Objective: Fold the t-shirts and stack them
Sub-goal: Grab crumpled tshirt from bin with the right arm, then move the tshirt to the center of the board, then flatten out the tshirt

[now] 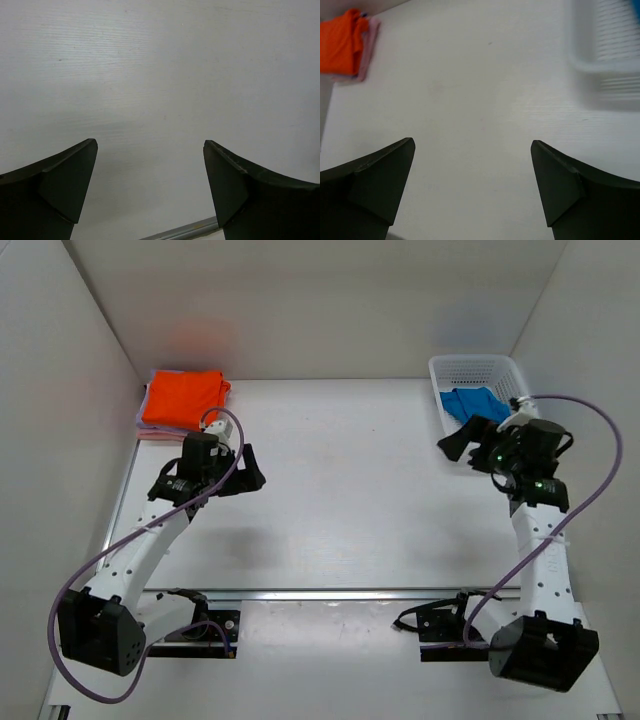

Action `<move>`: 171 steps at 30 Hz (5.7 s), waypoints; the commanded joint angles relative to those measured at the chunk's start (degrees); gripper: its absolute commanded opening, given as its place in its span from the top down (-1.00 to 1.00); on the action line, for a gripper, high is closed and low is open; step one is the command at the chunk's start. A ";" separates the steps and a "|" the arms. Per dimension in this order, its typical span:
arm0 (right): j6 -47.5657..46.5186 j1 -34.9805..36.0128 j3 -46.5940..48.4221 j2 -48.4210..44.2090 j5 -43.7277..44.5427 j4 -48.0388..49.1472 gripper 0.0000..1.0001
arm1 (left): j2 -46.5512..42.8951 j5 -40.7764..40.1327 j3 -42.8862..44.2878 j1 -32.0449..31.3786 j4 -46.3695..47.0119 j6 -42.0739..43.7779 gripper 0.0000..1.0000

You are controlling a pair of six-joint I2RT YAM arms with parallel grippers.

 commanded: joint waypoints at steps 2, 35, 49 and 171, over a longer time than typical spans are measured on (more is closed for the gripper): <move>-8.11 -6.24 5.37 4.11 6.22 -1.26 -0.98 | -1.68 2.96 -0.22 0.56 3.32 1.17 -0.97; -12.59 -6.41 84.63 89.88 25.30 -12.58 -0.75 | 2.70 11.69 -12.89 4.69 31.11 -2.61 -0.97; -8.11 -10.81 90.89 92.10 7.62 -19.54 1.00 | -0.46 9.32 -13.77 4.61 30.31 -2.35 0.58; -6.09 13.87 -0.39 6.13 11.25 -5.85 -0.02 | -15.85 -8.28 4.43 9.70 -8.80 1.00 1.00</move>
